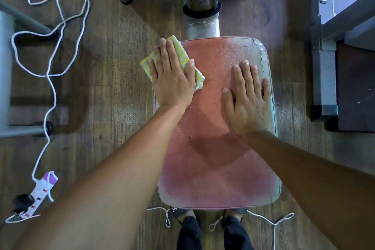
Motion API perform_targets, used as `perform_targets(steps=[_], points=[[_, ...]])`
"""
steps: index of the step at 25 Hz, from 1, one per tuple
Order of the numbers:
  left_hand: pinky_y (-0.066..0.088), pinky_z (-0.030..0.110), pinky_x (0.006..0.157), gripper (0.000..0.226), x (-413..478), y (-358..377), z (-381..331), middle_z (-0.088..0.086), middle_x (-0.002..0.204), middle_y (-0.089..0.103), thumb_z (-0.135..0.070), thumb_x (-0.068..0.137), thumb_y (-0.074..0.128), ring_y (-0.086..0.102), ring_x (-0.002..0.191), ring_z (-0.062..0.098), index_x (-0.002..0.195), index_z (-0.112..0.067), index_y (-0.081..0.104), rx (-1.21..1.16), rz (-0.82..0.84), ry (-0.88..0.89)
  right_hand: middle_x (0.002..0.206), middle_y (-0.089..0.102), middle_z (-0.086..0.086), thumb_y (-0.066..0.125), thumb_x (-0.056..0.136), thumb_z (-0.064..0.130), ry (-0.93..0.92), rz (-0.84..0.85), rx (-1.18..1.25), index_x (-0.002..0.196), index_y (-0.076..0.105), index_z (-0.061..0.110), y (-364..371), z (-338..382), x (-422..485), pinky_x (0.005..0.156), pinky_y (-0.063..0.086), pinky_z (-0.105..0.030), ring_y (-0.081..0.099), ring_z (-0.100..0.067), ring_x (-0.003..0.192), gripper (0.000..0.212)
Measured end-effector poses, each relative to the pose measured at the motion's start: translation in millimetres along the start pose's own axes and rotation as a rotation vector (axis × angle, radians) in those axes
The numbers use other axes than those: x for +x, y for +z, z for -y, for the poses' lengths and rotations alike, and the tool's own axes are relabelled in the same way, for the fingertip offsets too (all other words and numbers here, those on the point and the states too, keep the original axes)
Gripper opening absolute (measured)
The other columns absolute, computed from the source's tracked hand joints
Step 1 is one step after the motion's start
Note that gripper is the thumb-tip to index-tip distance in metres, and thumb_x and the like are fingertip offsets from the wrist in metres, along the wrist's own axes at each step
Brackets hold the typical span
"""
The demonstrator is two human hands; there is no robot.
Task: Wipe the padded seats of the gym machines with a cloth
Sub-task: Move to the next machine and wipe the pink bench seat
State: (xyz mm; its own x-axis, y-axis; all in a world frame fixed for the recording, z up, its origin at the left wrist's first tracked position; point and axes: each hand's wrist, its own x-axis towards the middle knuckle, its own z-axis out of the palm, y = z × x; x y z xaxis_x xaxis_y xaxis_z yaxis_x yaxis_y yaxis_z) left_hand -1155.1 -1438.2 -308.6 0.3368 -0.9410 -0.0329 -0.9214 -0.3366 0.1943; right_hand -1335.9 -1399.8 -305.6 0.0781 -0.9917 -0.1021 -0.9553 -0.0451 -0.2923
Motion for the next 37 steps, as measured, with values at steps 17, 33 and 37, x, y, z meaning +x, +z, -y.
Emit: perform_targets(steps=[17,33,37], points=[[0.020,0.042,0.122,0.072,-171,-6,40,0.012,0.163,0.012,-0.051,0.100,0.024,0.012,0.151,0.026,0.154,-0.004,0.013,-0.035,0.073,-0.162,0.165,0.010,-0.002,0.022,0.102,0.043,-0.058,0.030,0.031,0.155,0.018,0.020,-9,0,-16,0.123,0.000,-0.048,0.005,-0.021,0.152,0.057],[0.007,0.049,0.123,0.068,-250,0,-20,0.011,0.162,0.014,-0.047,0.101,0.026,0.008,0.151,0.027,0.154,-0.005,0.017,-0.003,0.095,-0.048,0.162,0.020,0.007,0.033,0.104,0.029,-0.007,0.159,0.239,0.148,0.034,0.025,-24,-42,-124,0.123,0.010,-0.038,0.010,-0.012,0.151,0.045],[0.007,0.048,0.123,0.066,-246,-1,-63,0.009,0.163,0.011,-0.046,0.102,0.026,0.005,0.151,0.025,0.154,-0.007,0.015,-0.116,0.135,-0.047,0.159,0.030,0.003,0.033,0.102,0.028,0.058,0.145,0.418,0.145,0.041,0.021,-28,-41,-121,0.122,0.018,-0.041,0.019,-0.015,0.149,0.045]])
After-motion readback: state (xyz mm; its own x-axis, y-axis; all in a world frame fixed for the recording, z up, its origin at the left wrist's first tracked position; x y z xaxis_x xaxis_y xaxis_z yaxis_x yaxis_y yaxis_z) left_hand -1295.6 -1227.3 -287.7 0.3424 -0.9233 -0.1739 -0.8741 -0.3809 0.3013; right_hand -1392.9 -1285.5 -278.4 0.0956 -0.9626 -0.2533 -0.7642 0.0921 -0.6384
